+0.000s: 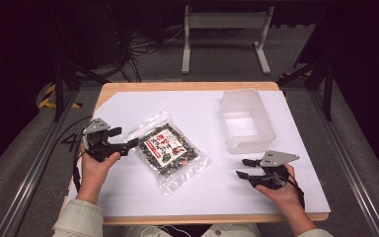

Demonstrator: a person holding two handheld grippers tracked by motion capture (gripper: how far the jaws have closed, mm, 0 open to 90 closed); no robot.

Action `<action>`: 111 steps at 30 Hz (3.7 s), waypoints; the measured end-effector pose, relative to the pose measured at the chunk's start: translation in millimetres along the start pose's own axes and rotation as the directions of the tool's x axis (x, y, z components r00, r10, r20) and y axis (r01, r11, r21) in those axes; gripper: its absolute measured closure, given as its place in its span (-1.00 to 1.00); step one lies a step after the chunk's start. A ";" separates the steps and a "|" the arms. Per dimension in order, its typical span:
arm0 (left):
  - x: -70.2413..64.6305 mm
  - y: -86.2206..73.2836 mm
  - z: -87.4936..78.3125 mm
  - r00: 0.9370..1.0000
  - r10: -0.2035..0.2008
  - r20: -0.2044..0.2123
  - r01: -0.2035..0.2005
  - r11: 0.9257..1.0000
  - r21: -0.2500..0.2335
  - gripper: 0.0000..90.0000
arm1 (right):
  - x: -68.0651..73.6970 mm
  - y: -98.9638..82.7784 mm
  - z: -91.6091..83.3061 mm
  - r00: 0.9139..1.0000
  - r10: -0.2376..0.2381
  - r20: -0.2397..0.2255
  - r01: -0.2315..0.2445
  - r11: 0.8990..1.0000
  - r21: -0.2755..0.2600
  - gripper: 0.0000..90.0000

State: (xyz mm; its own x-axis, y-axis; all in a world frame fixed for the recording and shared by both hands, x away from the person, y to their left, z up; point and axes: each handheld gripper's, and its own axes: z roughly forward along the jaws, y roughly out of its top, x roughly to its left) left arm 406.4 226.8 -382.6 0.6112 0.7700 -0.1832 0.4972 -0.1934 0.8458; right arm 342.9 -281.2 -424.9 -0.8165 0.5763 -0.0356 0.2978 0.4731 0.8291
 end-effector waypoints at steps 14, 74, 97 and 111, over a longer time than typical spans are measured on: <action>31.1 -3.5 24.2 0.996 -0.054 -0.073 0.057 0.997 0.046 -0.66 | 6.0 -3.4 -4.9 1.000 -0.008 0.013 0.008 1.000 -0.001 0.02; 53.1 -24.5 66.5 0.989 -0.150 0.002 0.145 0.961 0.236 0.86 | 17.6 -7.3 -3.7 0.999 -0.045 0.009 0.044 0.998 0.033 -0.13; 43.3 -11.5 43.6 0.992 -0.126 0.004 0.125 0.986 0.107 0.99 | 17.8 -7.7 -4.4 0.999 -0.051 0.016 0.051 0.998 0.036 -0.14; 18.8 16.1 6.3 0.997 -0.051 0.051 0.051 0.999 0.001 0.99 | 18.4 -7.6 -5.5 0.998 -0.058 0.023 0.057 0.998 0.038 -0.13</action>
State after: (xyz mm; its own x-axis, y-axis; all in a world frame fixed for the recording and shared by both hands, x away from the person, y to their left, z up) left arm 429.8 234.3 -375.6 0.6156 0.7468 -0.2514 0.5285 -0.1547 0.8347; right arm 322.9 -277.8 -428.8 -0.8206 0.5632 -0.0970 0.2689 0.5303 0.8040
